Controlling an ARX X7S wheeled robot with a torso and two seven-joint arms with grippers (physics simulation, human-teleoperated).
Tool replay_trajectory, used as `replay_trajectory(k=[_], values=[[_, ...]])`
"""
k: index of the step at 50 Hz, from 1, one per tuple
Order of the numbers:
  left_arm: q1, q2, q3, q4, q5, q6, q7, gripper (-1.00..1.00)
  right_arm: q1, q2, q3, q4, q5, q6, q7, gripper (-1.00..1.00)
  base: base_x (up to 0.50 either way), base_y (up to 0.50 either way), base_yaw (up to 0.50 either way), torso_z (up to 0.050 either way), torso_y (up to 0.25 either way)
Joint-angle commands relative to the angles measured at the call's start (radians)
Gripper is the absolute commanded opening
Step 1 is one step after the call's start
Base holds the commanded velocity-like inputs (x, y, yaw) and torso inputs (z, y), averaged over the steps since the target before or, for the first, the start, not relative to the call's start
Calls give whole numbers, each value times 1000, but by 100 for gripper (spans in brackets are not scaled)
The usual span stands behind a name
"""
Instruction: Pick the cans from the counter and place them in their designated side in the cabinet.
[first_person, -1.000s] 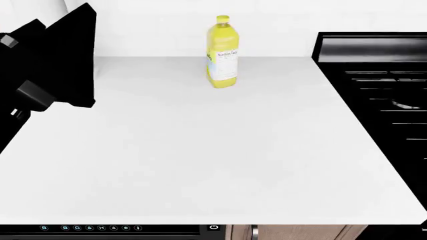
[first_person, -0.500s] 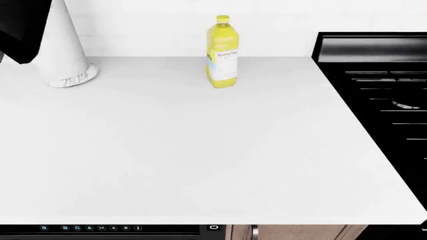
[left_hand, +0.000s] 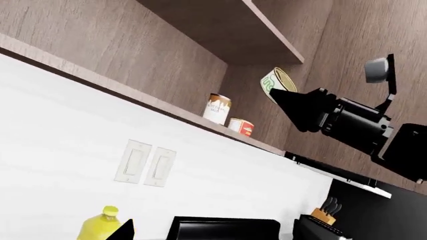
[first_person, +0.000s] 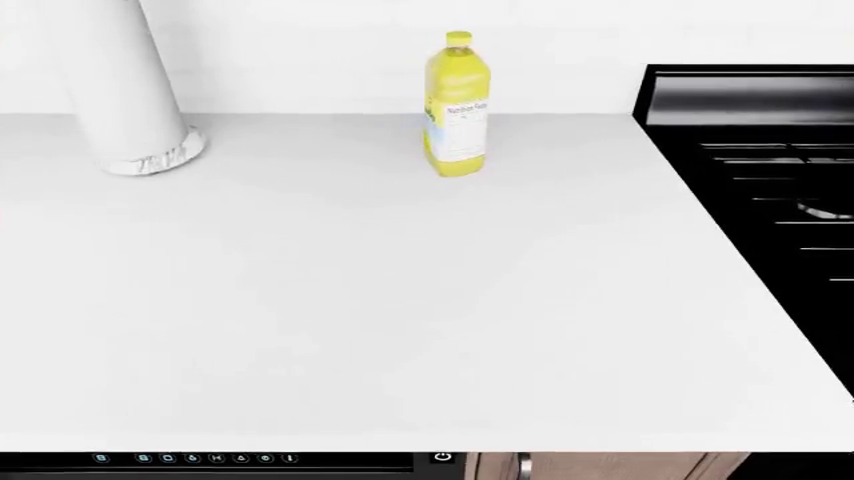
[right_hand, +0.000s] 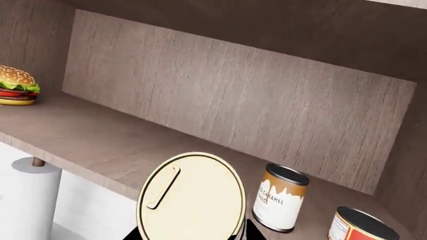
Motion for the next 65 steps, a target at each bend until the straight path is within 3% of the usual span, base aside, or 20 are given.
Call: replay_trajectory(k=[1,26,65], values=[[-36,2,27,-18,-3,4,-7,100,3,-4,4,2,-13,-4,-6,-100,94,227,0,0,0],[-71,-3,49,-19,-6,2,-11,100,3,-4,4,2,-13,-4,-6,-100,50,69,0,0,0],[-73,-26,45,-6,-20,17,-13,100,3,-4,4,2,-13,-4,-6,-100,192,47,0,0,0]])
